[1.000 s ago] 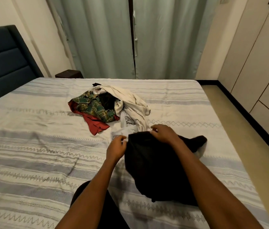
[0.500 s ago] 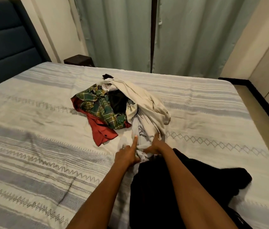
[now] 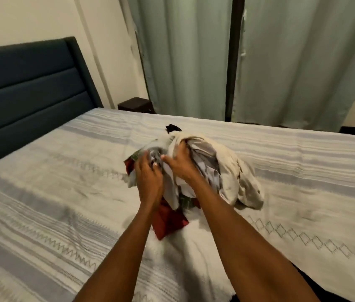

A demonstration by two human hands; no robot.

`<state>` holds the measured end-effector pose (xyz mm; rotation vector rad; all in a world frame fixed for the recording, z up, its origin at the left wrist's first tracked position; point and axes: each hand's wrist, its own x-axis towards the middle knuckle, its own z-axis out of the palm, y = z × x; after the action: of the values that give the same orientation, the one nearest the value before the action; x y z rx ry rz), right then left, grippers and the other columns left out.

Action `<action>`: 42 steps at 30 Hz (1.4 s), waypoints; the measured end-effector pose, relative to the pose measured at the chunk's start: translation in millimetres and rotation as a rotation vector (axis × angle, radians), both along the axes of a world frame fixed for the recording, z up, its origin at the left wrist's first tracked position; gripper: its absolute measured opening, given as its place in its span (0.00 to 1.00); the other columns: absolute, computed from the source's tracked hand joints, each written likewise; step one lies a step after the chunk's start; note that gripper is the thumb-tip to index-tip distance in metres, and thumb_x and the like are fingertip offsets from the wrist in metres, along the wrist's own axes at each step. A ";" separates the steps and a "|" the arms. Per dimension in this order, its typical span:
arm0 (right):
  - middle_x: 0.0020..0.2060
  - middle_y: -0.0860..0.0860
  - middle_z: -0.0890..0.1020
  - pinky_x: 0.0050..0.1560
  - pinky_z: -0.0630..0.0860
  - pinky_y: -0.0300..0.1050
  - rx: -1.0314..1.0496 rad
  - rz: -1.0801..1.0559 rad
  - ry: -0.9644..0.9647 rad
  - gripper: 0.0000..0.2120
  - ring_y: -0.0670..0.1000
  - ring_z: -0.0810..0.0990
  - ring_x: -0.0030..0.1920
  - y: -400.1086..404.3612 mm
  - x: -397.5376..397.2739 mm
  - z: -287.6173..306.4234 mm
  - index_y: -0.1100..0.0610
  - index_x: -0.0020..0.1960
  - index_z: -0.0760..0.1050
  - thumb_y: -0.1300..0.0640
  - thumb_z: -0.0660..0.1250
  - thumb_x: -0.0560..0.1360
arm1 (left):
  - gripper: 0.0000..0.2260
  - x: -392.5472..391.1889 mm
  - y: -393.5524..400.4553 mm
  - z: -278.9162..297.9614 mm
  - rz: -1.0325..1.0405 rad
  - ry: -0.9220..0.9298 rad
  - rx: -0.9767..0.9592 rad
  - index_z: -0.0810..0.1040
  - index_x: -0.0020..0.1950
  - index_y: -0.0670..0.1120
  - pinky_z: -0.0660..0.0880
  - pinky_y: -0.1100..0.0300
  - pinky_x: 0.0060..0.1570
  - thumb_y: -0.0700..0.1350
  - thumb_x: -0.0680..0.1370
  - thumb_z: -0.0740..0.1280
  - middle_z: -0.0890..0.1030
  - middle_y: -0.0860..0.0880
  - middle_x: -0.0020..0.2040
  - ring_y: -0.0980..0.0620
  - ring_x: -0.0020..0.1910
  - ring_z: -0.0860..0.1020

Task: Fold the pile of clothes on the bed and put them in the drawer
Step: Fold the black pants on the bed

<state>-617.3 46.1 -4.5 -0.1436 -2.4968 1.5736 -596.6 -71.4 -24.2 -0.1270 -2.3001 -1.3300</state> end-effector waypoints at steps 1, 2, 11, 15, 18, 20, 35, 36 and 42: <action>0.80 0.60 0.44 0.76 0.54 0.49 -0.061 0.083 -0.045 0.48 0.57 0.48 0.80 -7.3 -13.7 14.6 0.61 0.81 0.36 0.55 0.70 0.79 | 0.21 -9.0 -8.2 7.5 0.046 0.033 -0.024 0.68 0.74 0.42 0.65 0.49 0.70 0.38 0.80 0.61 0.68 0.40 0.73 0.42 0.72 0.67; 0.80 0.59 0.44 0.75 0.56 0.49 -0.076 0.153 -0.085 0.47 0.55 0.49 0.79 -11.6 -24.8 22.7 0.61 0.81 0.37 0.56 0.70 0.79 | 0.22 -15.3 -16.4 10.4 0.079 0.057 -0.085 0.67 0.74 0.42 0.65 0.46 0.71 0.38 0.80 0.61 0.68 0.40 0.74 0.41 0.73 0.66; 0.55 0.51 0.85 0.51 0.76 0.47 0.379 0.122 -0.052 0.12 0.53 0.82 0.52 24.3 76.0 -14.2 0.54 0.58 0.83 0.54 0.64 0.79 | 0.14 51.9 -21.8 -25.9 -0.190 -0.109 -0.151 0.75 0.67 0.46 0.73 0.49 0.61 0.45 0.82 0.61 0.78 0.45 0.65 0.45 0.63 0.76; 0.57 0.51 0.84 0.56 0.76 0.49 0.476 -0.035 -0.145 0.11 0.55 0.81 0.57 75.3 164.9 -39.4 0.51 0.58 0.82 0.52 0.63 0.80 | 0.09 120.2 -0.1 -44.0 -0.417 -0.135 -0.182 0.79 0.58 0.46 0.75 0.52 0.56 0.47 0.82 0.63 0.81 0.46 0.56 0.46 0.56 0.79; 0.54 0.48 0.85 0.54 0.77 0.49 0.464 -0.172 -0.200 0.11 0.54 0.82 0.56 107.4 244.6 -52.9 0.48 0.56 0.83 0.51 0.64 0.79 | 0.08 182.9 14.2 -59.3 -0.605 -0.192 -0.225 0.79 0.58 0.48 0.74 0.56 0.55 0.48 0.82 0.64 0.81 0.51 0.55 0.50 0.56 0.78; 0.52 0.47 0.86 0.52 0.77 0.48 0.453 -0.250 -0.226 0.11 0.52 0.82 0.54 121.5 298.9 -54.9 0.46 0.56 0.83 0.49 0.63 0.79 | 0.11 222.0 20.6 -63.6 -0.675 -0.194 -0.253 0.79 0.59 0.48 0.74 0.55 0.57 0.51 0.82 0.64 0.80 0.51 0.56 0.51 0.56 0.79; 0.74 0.51 0.70 0.72 0.65 0.51 0.344 -0.300 -0.314 0.24 0.52 0.67 0.74 133.4 597.5 -110.0 0.48 0.74 0.70 0.48 0.67 0.79 | 0.38 428.8 -25.9 -103.0 -1.001 0.564 -1.047 0.59 0.80 0.53 0.58 0.41 0.75 0.71 0.75 0.61 0.66 0.50 0.76 0.45 0.77 0.62; 0.75 0.50 0.68 0.73 0.65 0.54 0.365 -0.326 -0.319 0.27 0.51 0.65 0.75 129.6 610.3 -114.3 0.47 0.75 0.68 0.42 0.66 0.79 | 0.36 431.8 -23.8 -103.3 -0.972 0.594 -1.105 0.63 0.78 0.53 0.64 0.39 0.71 0.65 0.74 0.67 0.72 0.49 0.71 0.43 0.73 0.68; 0.75 0.51 0.67 0.69 0.70 0.56 0.279 -0.402 -0.342 0.34 0.54 0.69 0.72 129.5 656.4 -127.2 0.47 0.77 0.62 0.44 0.62 0.72 | 0.17 412.2 1.9 -62.0 -0.727 0.596 -1.123 0.81 0.54 0.48 0.75 0.44 0.48 0.43 0.66 0.77 0.80 0.46 0.52 0.40 0.50 0.78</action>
<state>39.2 175.5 -131.6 -0.8767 -2.6746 1.1038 -184.4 -69.5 -86.3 -1.5686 -2.1929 0.0073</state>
